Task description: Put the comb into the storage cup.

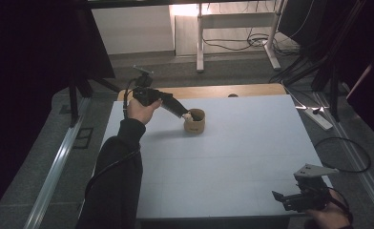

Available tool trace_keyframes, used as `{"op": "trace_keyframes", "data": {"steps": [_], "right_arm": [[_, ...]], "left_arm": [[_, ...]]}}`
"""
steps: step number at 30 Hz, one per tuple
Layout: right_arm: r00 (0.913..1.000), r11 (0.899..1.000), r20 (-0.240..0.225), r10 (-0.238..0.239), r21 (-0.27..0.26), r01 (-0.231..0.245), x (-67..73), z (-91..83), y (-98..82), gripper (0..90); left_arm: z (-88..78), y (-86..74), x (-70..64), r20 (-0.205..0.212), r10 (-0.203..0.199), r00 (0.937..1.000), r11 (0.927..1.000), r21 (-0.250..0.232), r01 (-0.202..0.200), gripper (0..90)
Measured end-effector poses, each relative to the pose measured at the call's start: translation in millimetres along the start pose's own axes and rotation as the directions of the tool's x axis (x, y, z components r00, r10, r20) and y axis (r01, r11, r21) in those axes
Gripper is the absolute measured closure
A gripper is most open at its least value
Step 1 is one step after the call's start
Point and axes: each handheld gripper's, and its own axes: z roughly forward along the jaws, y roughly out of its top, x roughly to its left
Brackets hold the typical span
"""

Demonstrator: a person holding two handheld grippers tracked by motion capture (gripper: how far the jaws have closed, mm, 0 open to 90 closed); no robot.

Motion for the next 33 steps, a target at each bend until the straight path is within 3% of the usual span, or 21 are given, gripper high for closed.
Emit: {"op": "trace_keyframes", "data": {"steps": [9,16,24,33], "right_arm": [[1.0,1.0,0.001,-0.004,-0.001,0.004,0.4,-0.2,-0.1,0.7],[1.0,1.0,0.003,-0.005,-0.002,0.005,0.6,-0.2,0.0,0.7],[1.0,1.0,0.002,-0.005,-0.005,0.005,0.9,-0.5,-0.2,0.7],[1.0,1.0,0.003,-0.008,-0.008,0.008,1.1,-0.8,-0.4,0.7]], "left_arm": [[2.0,-2.6,2.4,0.029,-0.007,0.9995,0.9998,-0.018,0.008,82.1],[5.3,-4.8,2.6,0.033,0.021,0.9993,0.9994,-0.028,-0.02,75.1],[4.0,-5.7,-2.8,-0.023,0.086,0.996,0.9951,-0.047,-0.087,65.7],[-1.0,-10.2,-4.5,-0.067,0.146,0.9871,0.9849,-0.085,-0.151,49.5]]}}
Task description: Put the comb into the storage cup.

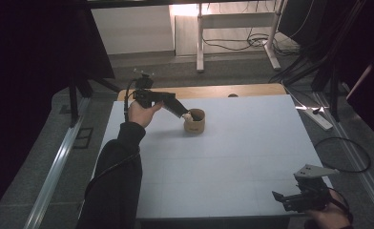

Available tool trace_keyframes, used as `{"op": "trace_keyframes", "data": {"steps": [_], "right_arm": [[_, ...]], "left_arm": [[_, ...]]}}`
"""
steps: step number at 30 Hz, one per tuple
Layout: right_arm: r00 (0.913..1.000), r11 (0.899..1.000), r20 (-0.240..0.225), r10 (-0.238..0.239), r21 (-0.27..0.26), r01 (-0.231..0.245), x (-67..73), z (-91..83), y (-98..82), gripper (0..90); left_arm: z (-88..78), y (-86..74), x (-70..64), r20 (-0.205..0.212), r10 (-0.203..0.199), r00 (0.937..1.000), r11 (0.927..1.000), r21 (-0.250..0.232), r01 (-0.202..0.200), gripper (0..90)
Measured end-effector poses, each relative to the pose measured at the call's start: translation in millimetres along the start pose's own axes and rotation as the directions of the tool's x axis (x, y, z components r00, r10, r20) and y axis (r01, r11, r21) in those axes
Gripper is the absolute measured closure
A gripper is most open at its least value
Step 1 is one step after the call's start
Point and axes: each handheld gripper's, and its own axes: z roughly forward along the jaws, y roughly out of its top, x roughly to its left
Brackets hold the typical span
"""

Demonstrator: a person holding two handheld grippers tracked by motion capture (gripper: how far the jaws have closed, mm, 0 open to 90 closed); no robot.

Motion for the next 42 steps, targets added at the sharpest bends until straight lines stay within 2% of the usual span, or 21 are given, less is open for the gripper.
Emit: {"op": "trace_keyframes", "data": {"steps": [7,13,19,22,30,34,38,39,42], "right_arm": [[1.0,1.0,0.002,-0.001,0.0,0.001,0.2,0.0,0.0,0.7],[1.0,1.0,0.004,-0.002,-0.002,0.002,0.4,-0.1,0.0,0.7],[1.0,1.0,0.003,-0.006,-0.005,0.006,0.6,-0.6,-0.1,0.7],[1.0,1.0,0.004,-0.006,-0.008,0.006,0.7,-0.8,-0.2,0.7],[0.9999,1.0,0.007,-0.008,-0.006,0.008,1.1,-0.6,-0.1,0.7],[0.9999,1.0,0.01,-0.012,-0.005,0.012,1.9,-0.5,0.0,0.7],[0.9997,1.0,0.013,-0.02,-0.001,0.02,2.6,-0.4,0.1,0.6],[0.9997,1.0,0.012,-0.022,-0.002,0.022,2.7,-0.4,0.1,0.6],[0.9997,1.0,0.013,-0.022,-0.004,0.022,2.7,-0.6,0.0,0.5]], "left_arm": [[-5.6,-6.8,-0.7,-0.042,0.067,0.9969,0.9968,-0.042,-0.069,37.4],[-6.9,-11.5,-2.7,-0.078,0.106,0.9913,0.9924,-0.053,-0.111,24.9],[-9.3,-18.2,-1.7,-0.054,0.119,0.9913,0.9877,-0.095,-0.124,18.7],[-11.5,-22.1,-2.1,-0.054,0.136,0.9892,0.9848,-0.101,-0.141,14.2],[-22.2,-30.8,-7.8,-0.084,0.194,0.9774,0.9706,-0.128,-0.204,5.4],[-26.8,-35.4,-14.4,-0.101,0.233,0.9673,0.9591,-0.141,-0.245,3.5],[-29.9,-41.1,-20.3,-0.104,0.26,0.9601,0.9494,-0.155,-0.273,2.4],[-30.7,-43.2,-21.5,-0.111,0.269,0.9568,0.9451,-0.162,-0.284,2.1],[-32.3,-47.1,-22.9,-0.132,0.278,0.9515,0.9415,-0.159,-0.297,1.0]]}}
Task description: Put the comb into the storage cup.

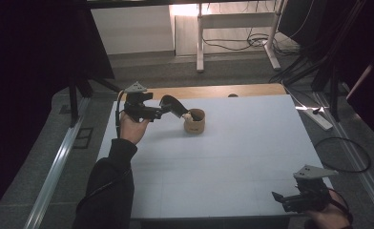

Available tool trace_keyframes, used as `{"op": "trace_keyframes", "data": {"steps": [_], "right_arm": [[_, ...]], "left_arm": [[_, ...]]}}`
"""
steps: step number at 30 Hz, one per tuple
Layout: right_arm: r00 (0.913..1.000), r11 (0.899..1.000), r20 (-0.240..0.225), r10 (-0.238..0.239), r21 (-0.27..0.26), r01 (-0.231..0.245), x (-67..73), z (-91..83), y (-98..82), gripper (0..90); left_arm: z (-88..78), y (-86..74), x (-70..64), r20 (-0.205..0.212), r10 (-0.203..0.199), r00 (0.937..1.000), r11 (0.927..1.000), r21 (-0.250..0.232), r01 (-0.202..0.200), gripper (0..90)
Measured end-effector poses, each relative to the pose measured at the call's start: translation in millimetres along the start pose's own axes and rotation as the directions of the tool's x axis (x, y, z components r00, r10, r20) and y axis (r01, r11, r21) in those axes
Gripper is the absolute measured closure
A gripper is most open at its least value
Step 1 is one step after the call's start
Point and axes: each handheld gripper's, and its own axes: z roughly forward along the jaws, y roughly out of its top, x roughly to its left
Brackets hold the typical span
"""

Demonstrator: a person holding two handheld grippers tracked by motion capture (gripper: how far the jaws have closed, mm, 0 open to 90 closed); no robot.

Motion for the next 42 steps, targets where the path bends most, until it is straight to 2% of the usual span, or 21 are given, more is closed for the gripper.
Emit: {"op": "trace_keyframes", "data": {"steps": [8,19,24,34,42], "right_arm": [[1.0,1.0,0.002,-0.002,-0.007,0.002,0.1,-0.7,-0.2,0.0],[1.0,1.0,0.009,0.003,-0.021,-0.003,0.1,-2.1,-0.6,0.0],[0.9999,1.0,0.01,0.004,-0.025,-0.003,0.0,-2.5,-0.7,0.0],[1.0,1.0,0.007,0.006,-0.028,-0.006,-0.4,-2.7,-0.9,0.0],[0.9999,0.999,0.009,0.005,-0.033,-0.005,-0.1,-3.2,-1.0,0.0]], "left_arm": [[-9.6,-7.8,-1.6,-0.02,0.004,0.9998,0.9996,-0.029,-0.005,0.0],[-24.2,-20.7,-8.5,-0.056,0.033,0.9979,0.9977,-0.057,-0.036,0.0],[-27.1,-23.6,-11.8,-0.08,0.057,0.9951,0.9971,-0.046,-0.061,0.0],[-40.4,-26.8,-15.7,-0.089,0.041,0.9952,0.9956,-0.08,-0.048,0.0],[-40.3,-31.9,-17.3,-0.083,0.035,0.9959,0.9969,-0.068,-0.041,0.0]]}}
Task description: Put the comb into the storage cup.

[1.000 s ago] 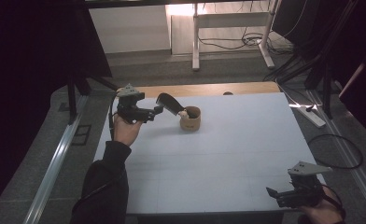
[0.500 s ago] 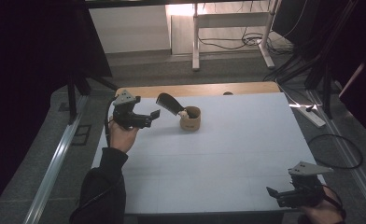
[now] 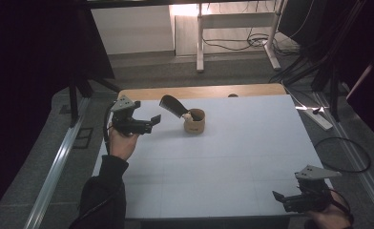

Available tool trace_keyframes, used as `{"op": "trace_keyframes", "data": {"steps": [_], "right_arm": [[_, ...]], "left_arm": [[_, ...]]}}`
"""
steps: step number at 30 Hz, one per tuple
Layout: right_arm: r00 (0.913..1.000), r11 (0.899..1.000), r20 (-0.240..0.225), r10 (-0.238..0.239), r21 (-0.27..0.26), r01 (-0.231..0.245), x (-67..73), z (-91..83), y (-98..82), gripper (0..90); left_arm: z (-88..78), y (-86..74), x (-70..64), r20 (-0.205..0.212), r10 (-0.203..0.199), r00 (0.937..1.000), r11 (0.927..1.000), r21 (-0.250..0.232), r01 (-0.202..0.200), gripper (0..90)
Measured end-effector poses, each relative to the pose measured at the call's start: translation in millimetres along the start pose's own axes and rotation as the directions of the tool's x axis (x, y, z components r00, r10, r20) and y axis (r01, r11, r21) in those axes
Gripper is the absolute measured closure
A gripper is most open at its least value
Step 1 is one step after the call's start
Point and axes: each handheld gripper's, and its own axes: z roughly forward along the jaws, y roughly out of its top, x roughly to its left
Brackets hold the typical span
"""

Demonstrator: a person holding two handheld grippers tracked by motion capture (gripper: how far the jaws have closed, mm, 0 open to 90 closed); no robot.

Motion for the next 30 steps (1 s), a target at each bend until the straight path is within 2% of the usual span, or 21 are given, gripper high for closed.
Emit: {"op": "trace_keyframes", "data": {"steps": [11,26,30], "right_arm": [[0.9997,1.0,0.009,0.022,-0.023,-0.021,-1.7,-2.4,-0.8,0.0],[0.9984,0.998,0.019,0.053,-0.046,-0.052,-3.8,-4.7,-1.9,0.0],[0.9979,0.997,0.021,0.061,-0.044,-0.06,-4.6,-4.6,-1.8,0.0]], "left_arm": [[-3.5,-8.8,-3.8,0.01,-0.009,0.9999,0.9993,0.036,0.009,0.0],[-12.8,-19.6,-16.8,0.005,0.017,0.9998,0.9979,0.063,-0.018,0.0],[-15.8,-22.7,-20.1,0.003,0.013,0.9999,0.9978,0.065,-0.013,0.0]]}}
